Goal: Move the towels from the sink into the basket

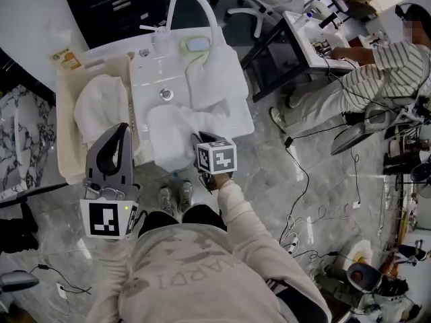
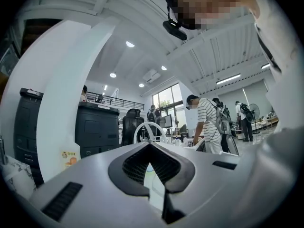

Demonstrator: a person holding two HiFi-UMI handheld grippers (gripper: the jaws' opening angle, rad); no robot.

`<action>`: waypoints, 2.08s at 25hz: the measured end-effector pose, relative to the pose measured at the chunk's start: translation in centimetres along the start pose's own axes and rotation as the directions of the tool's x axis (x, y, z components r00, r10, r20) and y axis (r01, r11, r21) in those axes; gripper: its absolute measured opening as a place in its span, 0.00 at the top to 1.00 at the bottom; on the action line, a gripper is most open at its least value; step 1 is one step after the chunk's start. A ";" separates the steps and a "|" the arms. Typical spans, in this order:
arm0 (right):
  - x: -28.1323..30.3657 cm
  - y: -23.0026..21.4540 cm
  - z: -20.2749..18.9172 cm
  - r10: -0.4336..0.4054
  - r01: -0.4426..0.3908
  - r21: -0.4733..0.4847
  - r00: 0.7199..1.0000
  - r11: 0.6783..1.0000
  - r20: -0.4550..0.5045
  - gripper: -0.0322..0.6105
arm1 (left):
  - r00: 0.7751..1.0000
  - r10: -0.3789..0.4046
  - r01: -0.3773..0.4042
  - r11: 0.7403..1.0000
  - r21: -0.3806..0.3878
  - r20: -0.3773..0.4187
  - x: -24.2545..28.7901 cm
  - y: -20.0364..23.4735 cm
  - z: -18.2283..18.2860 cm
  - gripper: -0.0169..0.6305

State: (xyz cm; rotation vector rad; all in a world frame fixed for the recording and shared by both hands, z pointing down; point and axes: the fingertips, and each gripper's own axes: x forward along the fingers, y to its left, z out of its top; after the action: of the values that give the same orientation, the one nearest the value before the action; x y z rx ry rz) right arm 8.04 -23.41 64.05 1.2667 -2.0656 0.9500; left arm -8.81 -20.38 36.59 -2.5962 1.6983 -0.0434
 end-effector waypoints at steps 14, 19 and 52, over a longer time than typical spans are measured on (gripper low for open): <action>-6.9 4.3 5.8 0.178 -0.193 0.035 0.951 0.981 0.251 0.84 | 0.999 0.045 -0.045 0.999 0.023 0.012 -1.4 0.7 0.9 0.96; -9.1 5.2 7.8 0.213 -0.223 -0.001 0.928 0.975 0.305 0.84 | 0.998 0.059 -0.060 0.998 0.029 0.016 -1.8 0.7 1.4 0.96; -19.9 13.5 21.1 0.421 -0.296 -0.307 0.728 0.905 0.541 0.84 | 0.972 0.233 -0.234 0.971 0.052 0.032 -7.4 2.5 3.1 0.96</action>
State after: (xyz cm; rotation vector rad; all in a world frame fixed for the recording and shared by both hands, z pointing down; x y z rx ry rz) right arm 2.49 -25.20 32.57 1.1702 -2.9085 0.4851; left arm -13.96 -14.55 33.41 -2.3300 1.9506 -0.0490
